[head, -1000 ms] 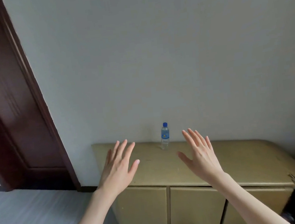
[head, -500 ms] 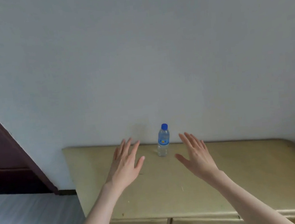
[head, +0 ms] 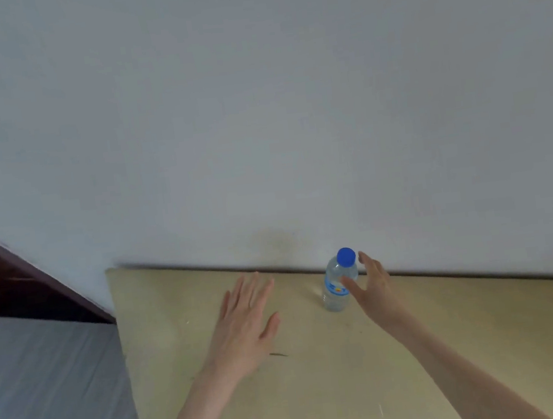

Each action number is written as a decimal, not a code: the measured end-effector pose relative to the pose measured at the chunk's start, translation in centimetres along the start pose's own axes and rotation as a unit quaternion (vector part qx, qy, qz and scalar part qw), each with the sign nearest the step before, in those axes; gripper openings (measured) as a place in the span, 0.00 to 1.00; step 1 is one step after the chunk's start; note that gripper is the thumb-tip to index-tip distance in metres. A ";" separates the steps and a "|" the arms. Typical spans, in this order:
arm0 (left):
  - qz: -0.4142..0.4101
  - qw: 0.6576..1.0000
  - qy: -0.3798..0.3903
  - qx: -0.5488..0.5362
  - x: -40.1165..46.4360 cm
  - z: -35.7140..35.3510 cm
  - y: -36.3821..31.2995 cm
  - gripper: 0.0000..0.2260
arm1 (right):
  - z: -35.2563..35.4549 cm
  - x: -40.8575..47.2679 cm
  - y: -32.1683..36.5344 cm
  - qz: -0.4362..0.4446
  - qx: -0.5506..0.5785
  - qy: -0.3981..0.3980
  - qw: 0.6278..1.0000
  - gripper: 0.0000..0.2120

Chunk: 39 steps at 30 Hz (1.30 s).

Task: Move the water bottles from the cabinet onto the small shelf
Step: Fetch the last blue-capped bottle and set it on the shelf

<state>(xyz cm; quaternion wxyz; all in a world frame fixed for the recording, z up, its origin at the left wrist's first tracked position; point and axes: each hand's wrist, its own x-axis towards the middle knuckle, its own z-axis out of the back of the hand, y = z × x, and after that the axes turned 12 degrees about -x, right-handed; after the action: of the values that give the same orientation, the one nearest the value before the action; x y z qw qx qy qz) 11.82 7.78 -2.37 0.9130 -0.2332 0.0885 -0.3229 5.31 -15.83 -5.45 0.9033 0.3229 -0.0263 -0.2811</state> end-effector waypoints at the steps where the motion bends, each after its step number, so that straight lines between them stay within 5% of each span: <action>1: 0.010 1.000 0.007 0.008 0.7 -0.1 0.1 0.26 | -0.5 0.8 0.0 0.002 0.014 -0.001 1.000 0.26; 6: 0.029 0.999 0.016 0.009 3.4 -1.1 0.9 0.23 | -2.1 2.4 -0.7 0.002 0.102 -0.041 0.994 0.17; 12: 0.013 0.999 0.009 -0.029 4.6 -1.6 1.4 0.28 | -2.8 2.8 -1.0 -0.001 0.143 -0.033 0.989 0.19; 19: -0.080 0.995 0.002 -0.063 5.4 -0.1 1.4 0.29 | -2.6 -0.1 -0.8 -0.034 0.165 -0.088 0.982 0.17; 26: -0.195 0.972 0.065 -0.116 5.1 1.6 -0.5 0.32 | -0.5 -7.8 -0.3 -0.089 0.183 -0.227 0.953 0.08; 33: -0.358 0.912 0.137 -0.147 0.7 0.4 -9.2 0.34 | 3.4 -21.2 -0.8 -0.121 0.153 -0.392 0.899 0.11; 39: -0.498 0.823 0.222 -0.157 -8.2 -2.6 -19.6 0.34 | 7.2 -37.9 -1.4 -0.201 0.157 -0.555 0.792 0.08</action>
<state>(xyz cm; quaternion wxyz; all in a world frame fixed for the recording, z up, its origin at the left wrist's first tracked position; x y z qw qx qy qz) -6.13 -1.43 4.92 0.5344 -0.3076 0.2102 -0.7587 -28.87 -0.93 4.45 0.5938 0.2465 -0.5014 -0.5790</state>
